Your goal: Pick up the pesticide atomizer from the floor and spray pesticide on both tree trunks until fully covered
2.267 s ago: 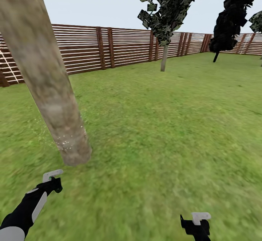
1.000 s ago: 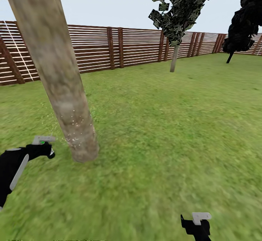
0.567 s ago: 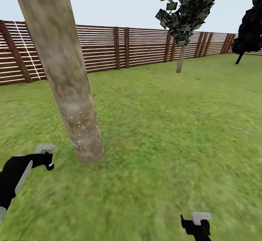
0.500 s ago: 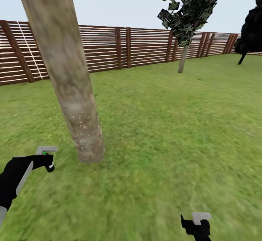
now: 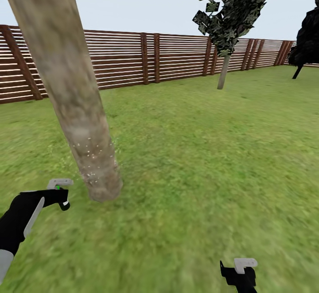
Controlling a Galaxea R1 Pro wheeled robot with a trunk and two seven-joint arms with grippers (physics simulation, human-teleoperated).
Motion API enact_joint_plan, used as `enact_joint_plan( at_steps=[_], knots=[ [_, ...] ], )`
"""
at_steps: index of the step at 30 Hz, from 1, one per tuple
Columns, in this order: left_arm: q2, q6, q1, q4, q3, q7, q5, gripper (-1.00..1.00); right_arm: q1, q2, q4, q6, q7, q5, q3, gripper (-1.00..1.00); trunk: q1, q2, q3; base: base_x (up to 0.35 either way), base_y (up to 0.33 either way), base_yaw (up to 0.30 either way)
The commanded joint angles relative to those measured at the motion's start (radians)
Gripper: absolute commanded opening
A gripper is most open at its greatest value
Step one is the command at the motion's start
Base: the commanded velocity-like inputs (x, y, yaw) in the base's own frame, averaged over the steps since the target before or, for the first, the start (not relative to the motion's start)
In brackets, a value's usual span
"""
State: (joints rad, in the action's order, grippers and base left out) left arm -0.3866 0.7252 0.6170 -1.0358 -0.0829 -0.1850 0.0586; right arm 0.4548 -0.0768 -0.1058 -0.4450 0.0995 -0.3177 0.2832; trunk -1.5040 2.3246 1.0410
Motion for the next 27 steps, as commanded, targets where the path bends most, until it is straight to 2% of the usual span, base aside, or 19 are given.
enact_joint_plan(
  at_steps=[1,24,27],
  knots=[
    [0.0,0.007,0.0,-0.001,-0.001,-0.001,0.006,-1.0,0.001,0.0,0.001,-0.003,0.005,-0.011,0.005,1.0,0.0,0.0,0.001,0.166,-0.226,0.0],
    [-0.001,0.007,0.0,0.0,-0.003,0.0,0.006,-1.0,0.001,0.0,0.001,-0.003,0.003,-0.011,0.005,1.0,0.0,0.0,0.001,0.01,-0.272,0.0],
    [-0.001,0.007,0.0,0.034,-0.003,0.001,0.005,-1.0,0.001,0.0,0.001,-0.003,0.004,-0.011,0.005,1.0,0.0,0.0,0.001,0.0,-0.274,0.151]
  ],
)
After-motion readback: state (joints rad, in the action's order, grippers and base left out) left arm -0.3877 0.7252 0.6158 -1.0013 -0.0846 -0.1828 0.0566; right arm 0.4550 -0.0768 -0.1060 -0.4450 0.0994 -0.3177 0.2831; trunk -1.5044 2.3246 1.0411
